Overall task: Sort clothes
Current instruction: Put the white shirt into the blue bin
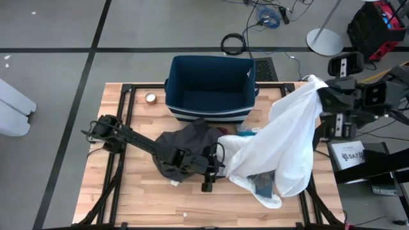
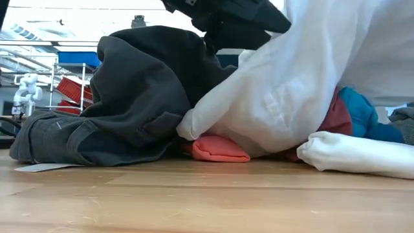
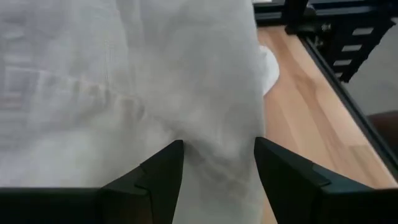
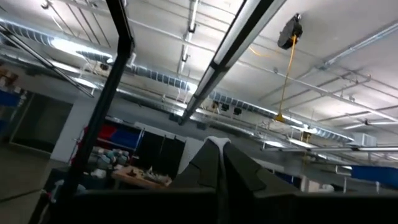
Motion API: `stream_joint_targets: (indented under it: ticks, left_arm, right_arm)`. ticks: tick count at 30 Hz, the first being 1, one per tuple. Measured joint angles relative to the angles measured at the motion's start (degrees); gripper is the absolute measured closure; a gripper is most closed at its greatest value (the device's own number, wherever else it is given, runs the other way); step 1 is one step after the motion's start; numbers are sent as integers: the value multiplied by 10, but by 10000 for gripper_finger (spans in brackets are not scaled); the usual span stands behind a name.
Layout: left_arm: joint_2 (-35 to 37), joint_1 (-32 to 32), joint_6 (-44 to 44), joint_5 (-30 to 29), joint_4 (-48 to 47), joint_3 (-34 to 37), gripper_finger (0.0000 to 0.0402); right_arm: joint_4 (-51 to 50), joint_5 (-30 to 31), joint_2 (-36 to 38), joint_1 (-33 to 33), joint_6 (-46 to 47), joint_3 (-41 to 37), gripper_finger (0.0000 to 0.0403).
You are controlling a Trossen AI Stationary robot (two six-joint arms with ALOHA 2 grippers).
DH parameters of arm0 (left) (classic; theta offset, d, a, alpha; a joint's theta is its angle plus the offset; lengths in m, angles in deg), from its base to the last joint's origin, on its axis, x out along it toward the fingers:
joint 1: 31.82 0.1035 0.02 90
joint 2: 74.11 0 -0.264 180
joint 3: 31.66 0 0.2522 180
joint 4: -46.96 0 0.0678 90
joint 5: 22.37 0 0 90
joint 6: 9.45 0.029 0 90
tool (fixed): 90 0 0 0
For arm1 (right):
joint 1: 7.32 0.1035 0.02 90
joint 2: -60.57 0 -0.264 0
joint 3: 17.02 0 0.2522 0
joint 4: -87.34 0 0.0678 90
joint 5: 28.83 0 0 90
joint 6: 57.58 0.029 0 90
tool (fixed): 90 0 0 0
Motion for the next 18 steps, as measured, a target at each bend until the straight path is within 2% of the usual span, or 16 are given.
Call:
stream_joint_targets:
  ticks: [4,9,12,16,18]
  left_arm:
    - [-5,10,-20,-32,1,0,194]
    - [-37,25,-34,-32,32,-1,209]
    - [-64,35,-57,-3,46,-1,259]
    - [-89,44,-59,45,52,-1,375]
    - [-88,44,-59,81,50,-1,389]
  right_arm:
    - [-35,20,0,0,8,0,403]
    - [-112,51,0,0,44,0,403]
    - [-192,90,2,0,93,0,403]
    - [-332,132,2,0,200,0,403]
    - [-407,157,2,0,264,-1,403]
